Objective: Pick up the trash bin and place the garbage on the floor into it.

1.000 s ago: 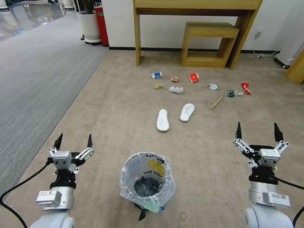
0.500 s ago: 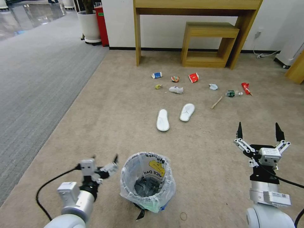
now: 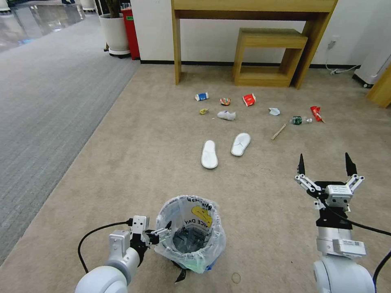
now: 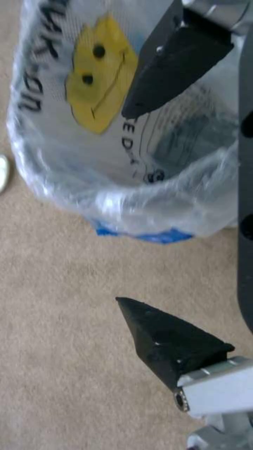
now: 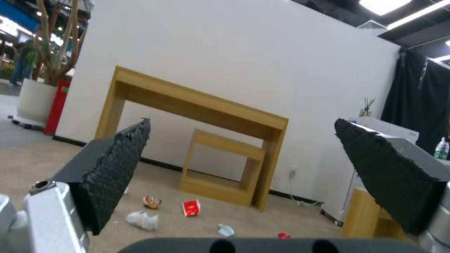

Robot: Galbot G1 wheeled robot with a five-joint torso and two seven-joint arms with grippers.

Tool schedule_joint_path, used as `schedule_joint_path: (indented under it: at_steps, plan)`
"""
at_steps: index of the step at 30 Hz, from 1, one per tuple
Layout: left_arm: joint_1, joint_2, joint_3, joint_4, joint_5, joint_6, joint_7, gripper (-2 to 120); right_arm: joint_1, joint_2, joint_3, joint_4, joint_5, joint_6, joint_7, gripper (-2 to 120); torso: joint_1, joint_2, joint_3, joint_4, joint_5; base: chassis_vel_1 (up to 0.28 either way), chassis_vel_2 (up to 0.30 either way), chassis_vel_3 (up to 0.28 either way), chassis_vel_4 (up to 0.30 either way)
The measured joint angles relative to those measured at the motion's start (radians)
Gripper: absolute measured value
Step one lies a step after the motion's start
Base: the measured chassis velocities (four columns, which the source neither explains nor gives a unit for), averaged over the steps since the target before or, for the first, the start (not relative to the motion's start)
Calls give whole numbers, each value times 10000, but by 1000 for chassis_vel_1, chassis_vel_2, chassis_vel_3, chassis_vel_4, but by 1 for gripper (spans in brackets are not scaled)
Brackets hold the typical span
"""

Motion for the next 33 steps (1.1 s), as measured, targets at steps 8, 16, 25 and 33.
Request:
schedule_joint_path:
  at_steps: [8,16,25,33]
  plan:
    - [-638,103,193,879,370,-42,127,100,30,40,4,-110,-122,46,-12,100,0,0,0,0,-1,0,0,0,0]
    - [-1081,44,328,1445,543,-132,144,100,-17,127,18,-78,-296,47,-28,100,0,0,0,0,-1,0,0,0,0]
    - [-1075,-99,389,1489,473,-138,78,100,-128,241,12,3,-488,81,-36,100,0,0,0,0,0,0,0,0,0]
    - [-936,-175,413,1428,479,-135,-182,97,-180,294,-2,116,-575,85,-41,100,0,0,-2,-1,0,0,0,0,0]
